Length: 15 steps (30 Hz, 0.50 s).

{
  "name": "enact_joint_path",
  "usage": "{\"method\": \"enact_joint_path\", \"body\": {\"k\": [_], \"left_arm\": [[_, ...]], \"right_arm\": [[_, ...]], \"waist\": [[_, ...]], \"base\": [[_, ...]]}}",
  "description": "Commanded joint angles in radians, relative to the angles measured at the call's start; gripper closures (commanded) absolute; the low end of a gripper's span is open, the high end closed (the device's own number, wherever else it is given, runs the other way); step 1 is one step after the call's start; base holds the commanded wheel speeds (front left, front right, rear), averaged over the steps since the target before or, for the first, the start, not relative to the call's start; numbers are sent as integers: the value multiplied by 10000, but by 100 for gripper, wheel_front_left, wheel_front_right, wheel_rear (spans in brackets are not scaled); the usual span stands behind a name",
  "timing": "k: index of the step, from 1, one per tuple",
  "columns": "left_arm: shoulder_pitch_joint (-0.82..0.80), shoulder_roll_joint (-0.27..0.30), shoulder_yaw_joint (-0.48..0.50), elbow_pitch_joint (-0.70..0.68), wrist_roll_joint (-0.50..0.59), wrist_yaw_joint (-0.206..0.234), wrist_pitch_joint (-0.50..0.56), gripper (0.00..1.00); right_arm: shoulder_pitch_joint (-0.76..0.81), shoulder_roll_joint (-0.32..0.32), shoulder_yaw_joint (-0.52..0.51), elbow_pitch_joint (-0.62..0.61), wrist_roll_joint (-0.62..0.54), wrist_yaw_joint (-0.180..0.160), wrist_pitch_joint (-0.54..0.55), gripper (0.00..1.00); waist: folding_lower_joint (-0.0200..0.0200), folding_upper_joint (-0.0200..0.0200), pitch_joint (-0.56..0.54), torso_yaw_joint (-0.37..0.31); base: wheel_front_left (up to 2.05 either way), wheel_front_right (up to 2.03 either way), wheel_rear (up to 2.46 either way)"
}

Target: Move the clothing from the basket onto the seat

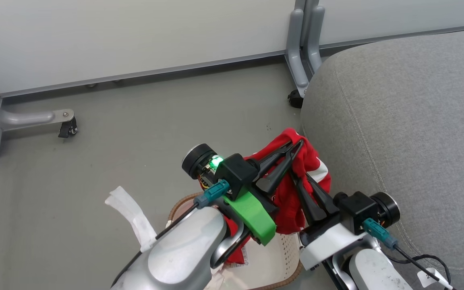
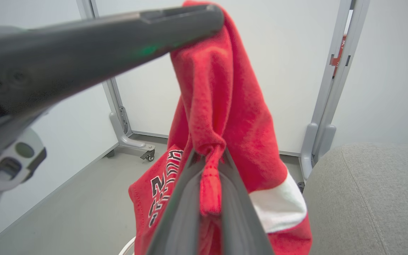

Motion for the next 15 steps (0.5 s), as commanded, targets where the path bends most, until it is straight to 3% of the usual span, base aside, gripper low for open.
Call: {"method": "enact_joint_path", "body": {"k": [1, 14, 15], "left_arm": [[-84, 22, -1, 4, 118, 14, -5, 100], [-115, 21, 21, 166, -60, 14, -5, 100], [-121, 21, 89, 116, -27, 53, -5, 48]], "right_arm": [[101, -22, -22, -61, 11, 1, -31, 100], [-20, -22, -10, -109, 126, 1, -31, 100], [-24, -22, -12, -117, 131, 1, -31, 100]], "waist": [[0, 0, 7, 4], [0, 0, 58, 10], [0, 0, 65, 7]], "base": [[0, 0, 0], [0, 0, 0], [0, 0, 0]]}}
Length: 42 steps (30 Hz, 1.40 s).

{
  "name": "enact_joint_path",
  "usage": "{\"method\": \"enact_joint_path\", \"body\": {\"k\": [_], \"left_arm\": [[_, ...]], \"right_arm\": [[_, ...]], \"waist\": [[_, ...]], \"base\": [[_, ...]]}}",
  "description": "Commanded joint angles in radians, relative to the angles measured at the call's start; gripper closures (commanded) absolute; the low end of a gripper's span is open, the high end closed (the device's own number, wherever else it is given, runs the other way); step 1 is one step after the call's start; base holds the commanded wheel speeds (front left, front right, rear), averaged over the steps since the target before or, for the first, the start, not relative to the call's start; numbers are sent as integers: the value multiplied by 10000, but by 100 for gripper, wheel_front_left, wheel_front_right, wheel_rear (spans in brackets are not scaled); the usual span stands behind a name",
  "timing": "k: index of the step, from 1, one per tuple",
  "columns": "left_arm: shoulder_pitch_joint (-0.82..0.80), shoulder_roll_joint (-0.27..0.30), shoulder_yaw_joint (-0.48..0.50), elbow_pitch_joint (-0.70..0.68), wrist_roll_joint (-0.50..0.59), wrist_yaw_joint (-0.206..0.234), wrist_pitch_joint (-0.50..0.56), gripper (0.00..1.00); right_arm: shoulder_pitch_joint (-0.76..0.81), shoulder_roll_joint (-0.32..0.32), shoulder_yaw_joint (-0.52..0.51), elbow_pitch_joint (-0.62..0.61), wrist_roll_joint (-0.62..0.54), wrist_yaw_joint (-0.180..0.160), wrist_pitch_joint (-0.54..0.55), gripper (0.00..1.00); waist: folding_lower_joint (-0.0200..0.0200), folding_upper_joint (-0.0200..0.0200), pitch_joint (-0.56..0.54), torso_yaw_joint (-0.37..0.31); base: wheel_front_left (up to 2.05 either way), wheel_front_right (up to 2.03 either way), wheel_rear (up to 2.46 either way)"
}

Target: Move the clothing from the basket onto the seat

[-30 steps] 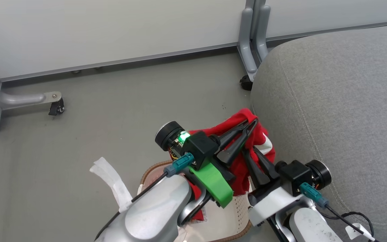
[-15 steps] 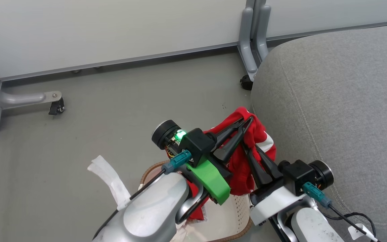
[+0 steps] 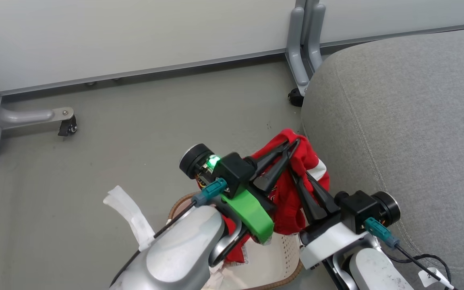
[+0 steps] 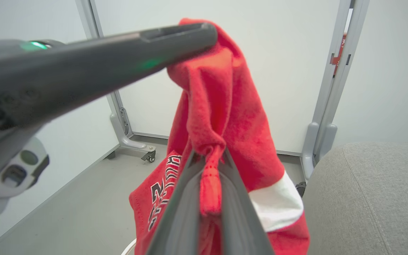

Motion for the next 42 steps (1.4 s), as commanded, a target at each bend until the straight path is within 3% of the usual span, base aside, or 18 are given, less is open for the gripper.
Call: {"method": "enact_joint_path", "body": {"k": [1, 11, 24, 36, 42], "left_arm": [[-95, 19, 101, -51, 58, 60, -4, 0], [469, 413, 1006, -357, 794, 249, -4, 0], [999, 840, 1794, -953, 1539, 98, -1, 0], [1007, 1166, 1452, -654, 1628, 0, 0, 0], [806, 1375, 1150, -575, 1605, -3, 0, 0]], "right_arm": [[-32, -22, -11, -60, 53, 1, -31, 100], [-157, -22, -588, -548, 196, 1, -31, 100], [-27, -15, -1577, -1620, 242, 1, -31, 100], [371, -10, -2004, -2466, 607, 1, -31, 100], [336, -8, -2355, -2891, 882, 1, -31, 100]], "waist": [[0, 0, 18, -13], [0, 0, 431, -830], [0, 0, 1173, -2927], [0, 0, 1849, -4600], [0, 0, 2350, -4863]], "base": [[0, 0, 0], [0, 0, 0], [0, 0, 0], [0, 0, 0], [0, 0, 0]]}}
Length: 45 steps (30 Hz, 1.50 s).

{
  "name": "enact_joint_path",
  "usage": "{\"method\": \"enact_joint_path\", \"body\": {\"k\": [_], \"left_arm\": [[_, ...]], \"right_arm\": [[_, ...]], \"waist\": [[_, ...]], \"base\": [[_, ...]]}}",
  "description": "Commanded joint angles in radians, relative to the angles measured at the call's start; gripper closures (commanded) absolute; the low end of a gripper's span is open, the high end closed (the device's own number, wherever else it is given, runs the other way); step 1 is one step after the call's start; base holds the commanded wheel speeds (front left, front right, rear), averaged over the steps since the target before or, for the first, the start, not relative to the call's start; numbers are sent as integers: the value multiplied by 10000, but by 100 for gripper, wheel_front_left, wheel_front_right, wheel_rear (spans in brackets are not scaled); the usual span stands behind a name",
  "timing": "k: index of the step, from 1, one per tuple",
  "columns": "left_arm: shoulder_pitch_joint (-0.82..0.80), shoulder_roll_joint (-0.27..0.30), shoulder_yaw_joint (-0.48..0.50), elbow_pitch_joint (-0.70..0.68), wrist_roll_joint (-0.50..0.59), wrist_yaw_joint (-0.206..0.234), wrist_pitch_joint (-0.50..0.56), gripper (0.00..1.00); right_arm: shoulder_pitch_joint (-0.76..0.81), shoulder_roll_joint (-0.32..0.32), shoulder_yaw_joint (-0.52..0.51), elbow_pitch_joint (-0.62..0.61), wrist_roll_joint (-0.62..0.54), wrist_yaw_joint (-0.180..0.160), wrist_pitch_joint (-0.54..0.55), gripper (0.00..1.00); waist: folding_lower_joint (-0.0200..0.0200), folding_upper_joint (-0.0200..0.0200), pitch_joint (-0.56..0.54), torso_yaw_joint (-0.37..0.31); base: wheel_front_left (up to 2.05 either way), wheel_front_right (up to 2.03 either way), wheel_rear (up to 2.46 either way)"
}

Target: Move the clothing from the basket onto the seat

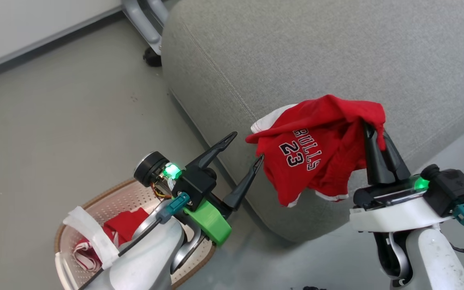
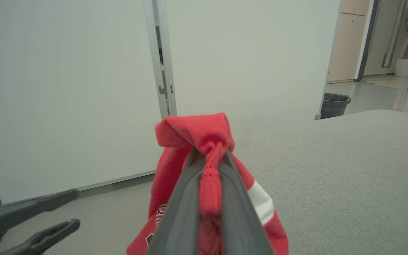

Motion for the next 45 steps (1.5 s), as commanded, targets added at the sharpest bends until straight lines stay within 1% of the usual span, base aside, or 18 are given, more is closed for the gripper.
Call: {"method": "enact_joint_path", "body": {"k": [1, 5, 8, 13, 18, 23, 26, 32, 35, 38, 39, 40, 41, 42, 43, 45], "left_arm": [[-170, 163, -15, 23, -29, -36, 5, 0], [-342, 261, -39, 18, -26, -37, 12, 0], [-625, 315, -182, -58, 88, -32, 58, 0], [-1140, 479, -402, -366, 109, -35, 225, 0], [-1707, 696, -601, -815, 196, -37, 397, 0], [-2216, 923, -671, -1244, 286, -38, 536, 0], [-2427, 958, -705, -1376, 249, -39, 561, 0], [-2647, 1031, -720, -1436, 302, -28, 428, 0], [-2605, 1072, -738, -1372, 338, 11, 366, 0], [-2502, 1002, -721, -1264, 237, 49, 293, 0], [-2428, 965, -713, -1218, 181, 68, 271, 0], [-2367, 946, -691, -1162, 145, 105, 250, 0], [-2327, 911, -663, -1110, 138, 149, 205, 0], [-2280, 877, -658, -1050, 91, 151, 181, 0], [-2192, 827, -616, -966, 49, 226, 157, 0], [-1933, 679, -433, -756, -156, 361, 69, 0]], "right_arm": [[-62, 7, -106, -114, 106, 1, -31, 100], [-453, 4, -519, -299, 317, 1, -31, 100], [-992, 7, -1018, -477, 481, 1, -31, 100], [-2441, 7, -1997, -631, 562, 1, -31, 100], [-4061, 6, -2916, -329, 403, 1, -31, 100], [-5241, -2, -3542, 268, 262, 1, -31, 100], [-5547, -22, -3931, 839, 199, 1, -30, 100], [-5527, -24, -4800, 2158, -146, -1, -31, 100], [-5416, -7, -5224, 2737, -392, 1, -31, 100], [-5192, -13, -5431, 3093, -517, -3, -31, 100], [-5129, -18, -5535, 3156, -535, -3, -31, 96], [-5060, -18, -5626, 3200, -600, -3, -31, 76], [-4959, -10, -5677, 3249, -630, -3, -31, 56], [-4869, -9, -5736, 3306, -607, -3, -31, 29], [-4773, -14, -5859, 3355, -547, -4, -31, 0], [-4467, -16, -6075, 3170, -658, -3, -31, 0]], "waist": [[0, 0, 596, -321], [0, 0, 1077, -199], [0, 0, 1608, 53], [0, 0, 2599, 563], [0, 0, 3635, 1071], [0, 0, 4525, 1485], [0, 0, 4874, 1668], [0, 0, 5273, 1892], [0, 0, 5321, 1974], [0, 0, 5256, 2071], [0, 0, 5197, 2097], [0, 0, 5130, 2115], [0, 0, 5033, 2140], [0, 0, 4933, 2168], [0, 0, 4791, 2213], [0, 0, 4269, 2360]], "base": [[0, 0, 0], [0, 0, 0], [0, 0, 0], [0, 0, 0], [0, 0, 0], [0, 0, 0], [0, 0, 0], [0, 0, 0], [0, 0, 0], [0, 0, 0], [0, 0, 0], [0, 0, 0], [0, 0, 0], [0, 0, 0], [0, 0, 0], [0, 0, 0]]}}
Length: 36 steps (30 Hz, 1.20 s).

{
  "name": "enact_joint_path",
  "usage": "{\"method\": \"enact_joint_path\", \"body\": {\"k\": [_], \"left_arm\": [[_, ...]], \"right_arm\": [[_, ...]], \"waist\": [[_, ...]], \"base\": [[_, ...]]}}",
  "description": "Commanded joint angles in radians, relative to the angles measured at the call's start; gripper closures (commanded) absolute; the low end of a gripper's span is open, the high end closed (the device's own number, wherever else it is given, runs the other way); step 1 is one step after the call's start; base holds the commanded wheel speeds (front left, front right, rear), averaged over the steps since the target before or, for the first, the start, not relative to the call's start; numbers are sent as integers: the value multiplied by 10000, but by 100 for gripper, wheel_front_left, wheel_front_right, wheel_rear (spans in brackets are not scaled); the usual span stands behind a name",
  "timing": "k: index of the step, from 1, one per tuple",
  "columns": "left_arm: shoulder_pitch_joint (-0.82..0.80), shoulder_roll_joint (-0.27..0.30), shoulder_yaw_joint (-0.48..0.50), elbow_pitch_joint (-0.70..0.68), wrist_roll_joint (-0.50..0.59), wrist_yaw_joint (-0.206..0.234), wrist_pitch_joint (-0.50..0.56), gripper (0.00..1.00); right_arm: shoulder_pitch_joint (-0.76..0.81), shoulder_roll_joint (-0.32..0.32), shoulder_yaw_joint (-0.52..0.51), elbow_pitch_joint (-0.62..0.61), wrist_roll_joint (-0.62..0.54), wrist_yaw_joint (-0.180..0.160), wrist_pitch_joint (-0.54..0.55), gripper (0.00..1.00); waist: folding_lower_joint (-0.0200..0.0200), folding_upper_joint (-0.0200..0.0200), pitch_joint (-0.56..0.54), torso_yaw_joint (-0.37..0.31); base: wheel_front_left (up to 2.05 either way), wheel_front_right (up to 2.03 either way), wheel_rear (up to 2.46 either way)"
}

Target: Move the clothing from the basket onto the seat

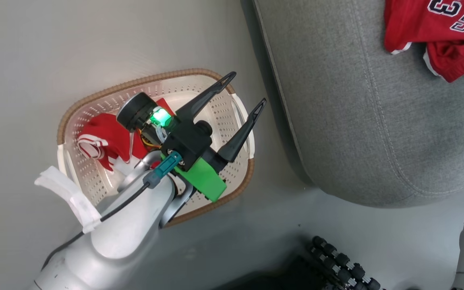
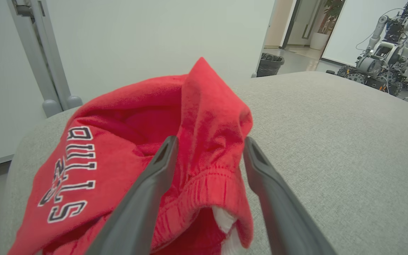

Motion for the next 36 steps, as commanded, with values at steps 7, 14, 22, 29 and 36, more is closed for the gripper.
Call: {"method": "enact_joint_path", "body": {"k": [7, 14, 22, 29, 36], "left_arm": [[1130, -451, 1051, 234, -511, 306, -101, 0], [2890, -1077, 3100, -63, -707, 32, -85, 0], [4729, -1680, 5260, -382, 261, -107, -87, 0], [6204, -1904, 6603, -946, 857, 44, -89, 0], [7736, -1920, 6867, -1898, 1123, 450, -88, 0]], "right_arm": [[1342, -36, 317, -602, -208, -6, -31, 0], [2940, -43, 2261, -1073, -516, -11, -31, 0], [3986, -49, 4129, -1316, -325, -11, -31, 0], [4697, -45, 4798, -1556, -87, -11, -29, 0], [5737, -38, 5308, -1916, -122, -11, -31, 0]], "waist": [[-1, 0, -2039, 770], [-1, 0, -3632, 1725], [-1, 0, -5048, 2715], [-1, 0, -6149, 3145], [-1, 0, -6979, 3227]], "base": [[0, 0, 0], [0, 0, 0], [0, 0, 0], [0, 0, 0], [0, 0, 0]]}}
